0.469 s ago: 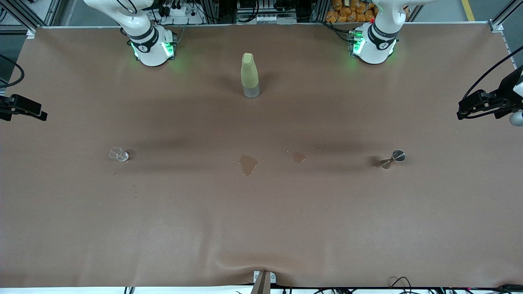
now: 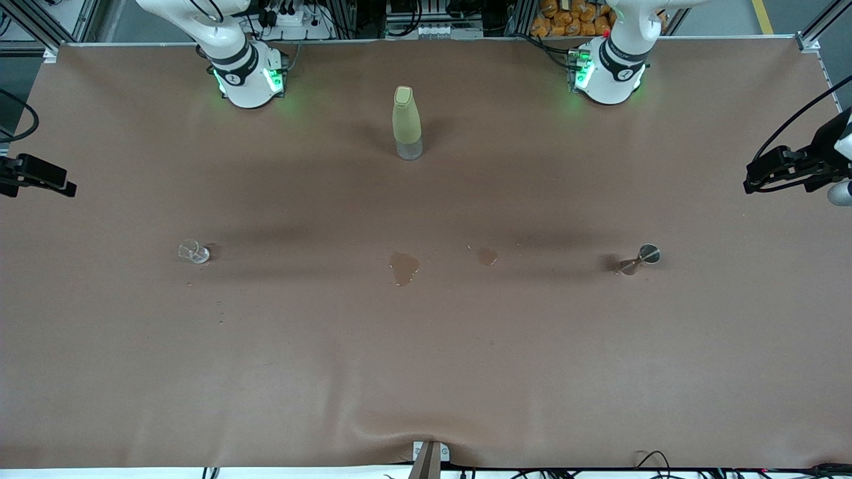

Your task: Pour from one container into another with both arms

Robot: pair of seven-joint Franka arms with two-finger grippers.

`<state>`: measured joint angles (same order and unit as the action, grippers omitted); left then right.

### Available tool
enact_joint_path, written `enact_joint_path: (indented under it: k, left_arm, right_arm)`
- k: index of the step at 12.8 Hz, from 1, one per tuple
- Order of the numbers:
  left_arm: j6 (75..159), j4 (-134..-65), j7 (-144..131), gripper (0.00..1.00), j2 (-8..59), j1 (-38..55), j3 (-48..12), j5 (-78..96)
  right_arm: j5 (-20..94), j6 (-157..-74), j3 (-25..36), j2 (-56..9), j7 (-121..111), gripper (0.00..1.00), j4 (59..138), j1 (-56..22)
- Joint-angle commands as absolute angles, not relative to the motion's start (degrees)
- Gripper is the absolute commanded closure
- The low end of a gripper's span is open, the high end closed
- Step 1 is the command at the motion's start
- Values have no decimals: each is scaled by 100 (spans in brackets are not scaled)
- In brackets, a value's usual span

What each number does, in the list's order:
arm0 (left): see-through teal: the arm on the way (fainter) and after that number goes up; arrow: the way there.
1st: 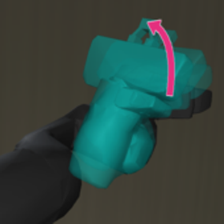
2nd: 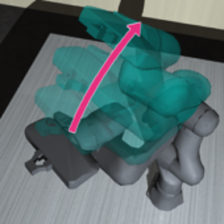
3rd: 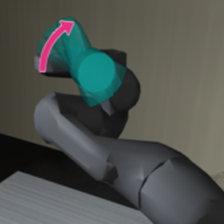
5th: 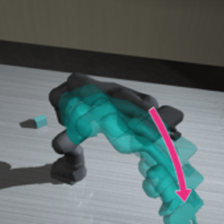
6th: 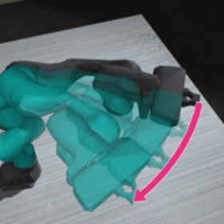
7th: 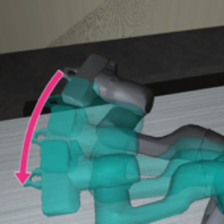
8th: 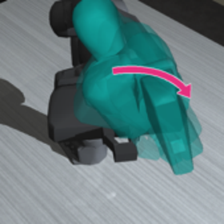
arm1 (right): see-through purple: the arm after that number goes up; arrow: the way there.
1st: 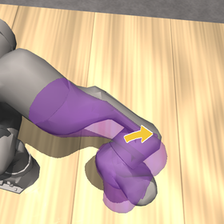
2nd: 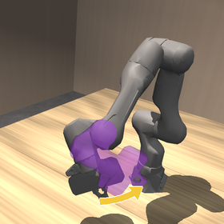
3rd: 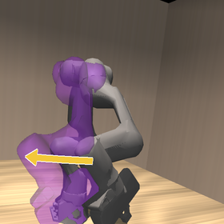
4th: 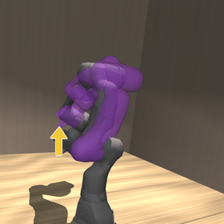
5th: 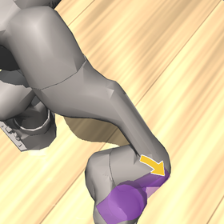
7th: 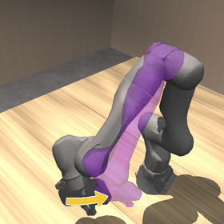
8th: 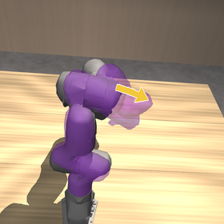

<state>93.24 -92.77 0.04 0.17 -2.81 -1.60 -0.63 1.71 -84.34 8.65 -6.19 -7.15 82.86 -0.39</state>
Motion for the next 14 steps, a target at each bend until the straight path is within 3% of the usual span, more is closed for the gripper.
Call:
enact_joint_path:
  k: [1,6,10,14]
  left_arm:
    - [9237,-9220,35,0,44,-290,-158,-132]
    - [9237,-9246,105,0,141,-211,-281,-132]
    - [9220,-9229,106,0,158,-255,-281,-123]
    - [9176,-9211,70,0,202,-246,-272,-272]
  right_arm:
    - [203,-8385,826,-624,-790,0,8218,-44]
    - [386,-8490,809,-861,-930,0,8253,-9]
    - [685,-8639,817,-879,-2397,0,8410,87]
    - [1668,-9096,835,-879,-4268,0,9025,720]
